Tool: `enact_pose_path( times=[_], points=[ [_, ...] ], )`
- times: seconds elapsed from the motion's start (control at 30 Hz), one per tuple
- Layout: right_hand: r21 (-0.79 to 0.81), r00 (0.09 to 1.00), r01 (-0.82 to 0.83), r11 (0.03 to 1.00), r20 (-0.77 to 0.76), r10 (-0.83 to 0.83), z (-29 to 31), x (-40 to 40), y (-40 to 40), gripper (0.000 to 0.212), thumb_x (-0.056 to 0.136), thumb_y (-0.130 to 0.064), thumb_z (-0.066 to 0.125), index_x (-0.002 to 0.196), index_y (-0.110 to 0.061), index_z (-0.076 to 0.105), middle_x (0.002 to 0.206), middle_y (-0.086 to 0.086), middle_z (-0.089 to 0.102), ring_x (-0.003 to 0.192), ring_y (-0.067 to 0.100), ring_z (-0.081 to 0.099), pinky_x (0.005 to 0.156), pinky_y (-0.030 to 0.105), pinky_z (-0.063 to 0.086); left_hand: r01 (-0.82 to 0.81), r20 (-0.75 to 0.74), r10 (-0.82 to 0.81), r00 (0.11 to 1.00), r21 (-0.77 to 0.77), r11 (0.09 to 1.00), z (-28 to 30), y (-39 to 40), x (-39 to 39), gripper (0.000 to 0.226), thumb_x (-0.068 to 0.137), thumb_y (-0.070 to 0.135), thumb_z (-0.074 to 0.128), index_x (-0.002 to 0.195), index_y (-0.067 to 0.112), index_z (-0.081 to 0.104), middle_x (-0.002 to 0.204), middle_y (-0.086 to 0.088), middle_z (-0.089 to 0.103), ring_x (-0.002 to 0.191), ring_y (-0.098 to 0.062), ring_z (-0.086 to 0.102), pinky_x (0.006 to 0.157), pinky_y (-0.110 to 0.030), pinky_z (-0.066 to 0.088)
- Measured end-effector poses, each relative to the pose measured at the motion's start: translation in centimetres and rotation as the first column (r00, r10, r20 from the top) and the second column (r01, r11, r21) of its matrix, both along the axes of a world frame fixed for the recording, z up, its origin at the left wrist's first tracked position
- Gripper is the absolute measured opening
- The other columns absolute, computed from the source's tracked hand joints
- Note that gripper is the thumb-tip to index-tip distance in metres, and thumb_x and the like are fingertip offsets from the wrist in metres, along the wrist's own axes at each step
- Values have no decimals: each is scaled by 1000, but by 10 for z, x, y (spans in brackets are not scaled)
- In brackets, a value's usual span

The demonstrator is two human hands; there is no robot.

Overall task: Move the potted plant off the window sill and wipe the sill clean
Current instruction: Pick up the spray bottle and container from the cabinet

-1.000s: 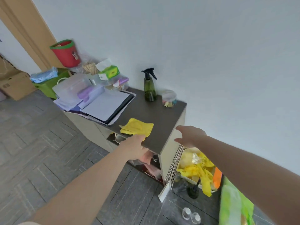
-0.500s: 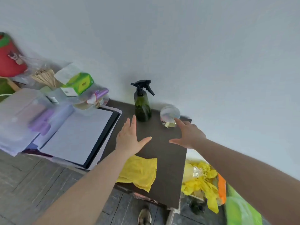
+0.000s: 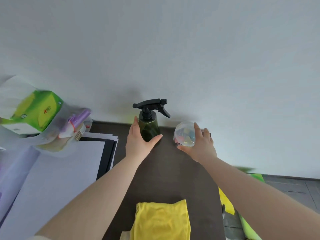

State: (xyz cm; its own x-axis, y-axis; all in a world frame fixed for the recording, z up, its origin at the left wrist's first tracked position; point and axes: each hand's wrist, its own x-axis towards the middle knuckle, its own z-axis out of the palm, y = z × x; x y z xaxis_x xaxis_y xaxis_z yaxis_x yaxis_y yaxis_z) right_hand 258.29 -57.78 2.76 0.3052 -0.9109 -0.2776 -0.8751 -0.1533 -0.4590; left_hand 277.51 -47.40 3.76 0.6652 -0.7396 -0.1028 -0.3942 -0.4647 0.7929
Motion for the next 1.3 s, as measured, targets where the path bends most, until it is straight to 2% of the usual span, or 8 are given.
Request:
enact_pose_path(
  times=[0.07, 0.13, 0.23, 0.33, 0.57, 0.73, 1.0, 1.3],
  points=[
    [14, 999, 31, 999, 7, -31, -3, 4, -2, 113, 67, -60, 76, 151, -39, 2, 158, 4, 10, 145, 29, 14, 105, 47, 37, -19, -93, 16, 996, -34, 999, -5, -9, 4, 106, 54, 66, 77, 142, 34, 27, 138, 11, 47, 129, -15, 46, 100, -46, 47],
    [17, 999, 41, 999, -2, -41, -6, 8, -3, 113, 67, -59, 76, 151, -39, 2, 159, 4, 8, 146, 28, 12, 105, 48, 37, -40, -149, 30, 988, -68, 997, -8, -14, 4, 98, 57, 57, 81, 137, 34, 31, 132, 14, 50, 125, -14, 49, 100, -41, 47],
    [14, 998, 55, 998, 5, -55, -9, 16, -4, 109, 70, -55, 76, 151, -38, 5, 156, 4, 12, 143, 30, 19, 101, 49, 41, -76, -147, 61, 987, -95, 993, -8, -17, 5, 81, 65, 42, 84, 132, 28, 40, 117, 17, 51, 116, -13, 53, 94, -32, 46],
    [1, 995, 90, 996, 32, -90, -10, 25, -5, 99, 73, -49, 75, 149, -35, 13, 147, 9, 22, 134, 34, 29, 94, 49, 47, -57, -141, 47, 989, -68, 996, -3, -19, 11, 72, 66, 37, 84, 126, 26, 45, 108, 16, 54, 104, -10, 54, 87, -28, 45],
    [42, 998, 58, 997, 29, -59, 3, 11, 3, 92, 74, -50, 72, 148, -32, 19, 143, 10, 25, 132, 33, 30, 92, 44, 45, 42, -91, -42, 995, 0, 999, 14, -14, 5, 68, 65, 37, 85, 120, 21, 47, 101, 13, 54, 95, -11, 49, 83, -29, 43],
    [38, 997, 46, 998, 53, -48, 30, -29, 2, 93, 71, -52, 73, 146, -32, 22, 137, 9, 30, 127, 33, 35, 94, 44, 45, 130, -80, -127, 989, 25, 991, 50, -24, -27, 70, 62, 41, 86, 118, 25, 47, 103, 13, 58, 96, -15, 55, 86, -36, 50],
    [-31, 982, 146, 989, 122, -142, 83, -151, 3, 88, 73, -49, 72, 144, -34, 23, 136, 6, 31, 127, 31, 37, 94, 43, 46, 321, 17, -320, 947, -10, 947, 118, -41, -134, 73, 61, 42, 86, 121, 26, 47, 105, 14, 56, 98, -17, 57, 85, -37, 51],
    [-65, 933, 340, 938, 148, -328, 120, -379, 46, 91, 73, -51, 73, 146, -34, 21, 140, 6, 31, 132, 30, 34, 96, 43, 43, 514, 117, -508, 853, -27, 857, 169, -37, -340, 76, 61, 44, 86, 124, 27, 46, 103, 14, 57, 95, -16, 57, 85, -37, 52]
  ],
)
